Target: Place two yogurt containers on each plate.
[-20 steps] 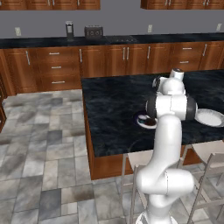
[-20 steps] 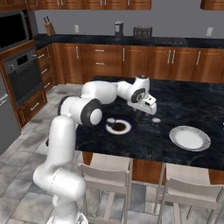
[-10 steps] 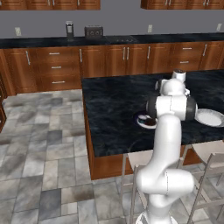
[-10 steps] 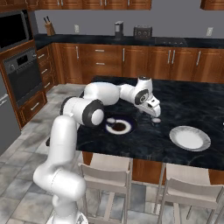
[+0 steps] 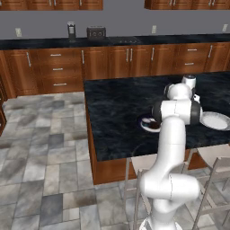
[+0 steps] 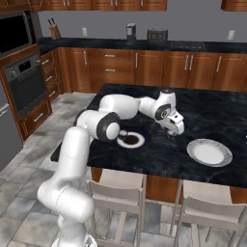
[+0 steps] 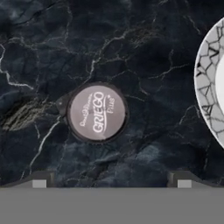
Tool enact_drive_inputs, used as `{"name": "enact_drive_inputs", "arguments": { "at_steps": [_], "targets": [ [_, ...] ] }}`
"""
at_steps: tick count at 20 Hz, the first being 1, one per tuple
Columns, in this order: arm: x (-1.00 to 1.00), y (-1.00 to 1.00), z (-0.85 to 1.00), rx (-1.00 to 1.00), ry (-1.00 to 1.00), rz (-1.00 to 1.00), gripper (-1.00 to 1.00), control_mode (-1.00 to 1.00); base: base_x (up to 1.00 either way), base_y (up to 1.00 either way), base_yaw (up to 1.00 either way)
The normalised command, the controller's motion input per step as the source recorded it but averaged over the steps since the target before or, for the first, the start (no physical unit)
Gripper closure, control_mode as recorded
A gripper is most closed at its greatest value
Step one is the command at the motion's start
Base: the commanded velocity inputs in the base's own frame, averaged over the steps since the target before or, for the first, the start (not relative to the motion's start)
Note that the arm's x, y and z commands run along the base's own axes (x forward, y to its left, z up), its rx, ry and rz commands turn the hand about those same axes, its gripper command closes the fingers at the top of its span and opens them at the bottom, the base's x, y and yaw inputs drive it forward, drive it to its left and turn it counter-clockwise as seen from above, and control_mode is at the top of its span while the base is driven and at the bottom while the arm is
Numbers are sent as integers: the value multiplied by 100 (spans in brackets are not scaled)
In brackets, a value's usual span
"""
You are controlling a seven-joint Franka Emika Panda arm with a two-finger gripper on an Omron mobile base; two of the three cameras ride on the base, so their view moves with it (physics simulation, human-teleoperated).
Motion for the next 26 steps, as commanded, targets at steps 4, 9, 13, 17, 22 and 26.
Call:
{"name": "enact_drive_inputs", "arguments": {
  "at_steps": [4, 9, 13, 17, 22, 26],
  "targets": [
    [8, 0, -30, 0, 0, 0, -100, -100, 0, 0, 0],
    [22, 0, -12, 0, 0, 0, -100, -100, 0, 0, 0],
    [29, 0, -2, 0, 0, 0, -100, -100, 0, 0, 0],
    [7, -7, -5, 0, 0, 0, -100, -100, 0, 0, 0],
    [2, -12, -20, 0, 0, 0, -100, -100, 0, 0, 0],
    [0, -5, -18, 0, 0, 0, -100, -100, 0, 0, 0]
  ]
}}
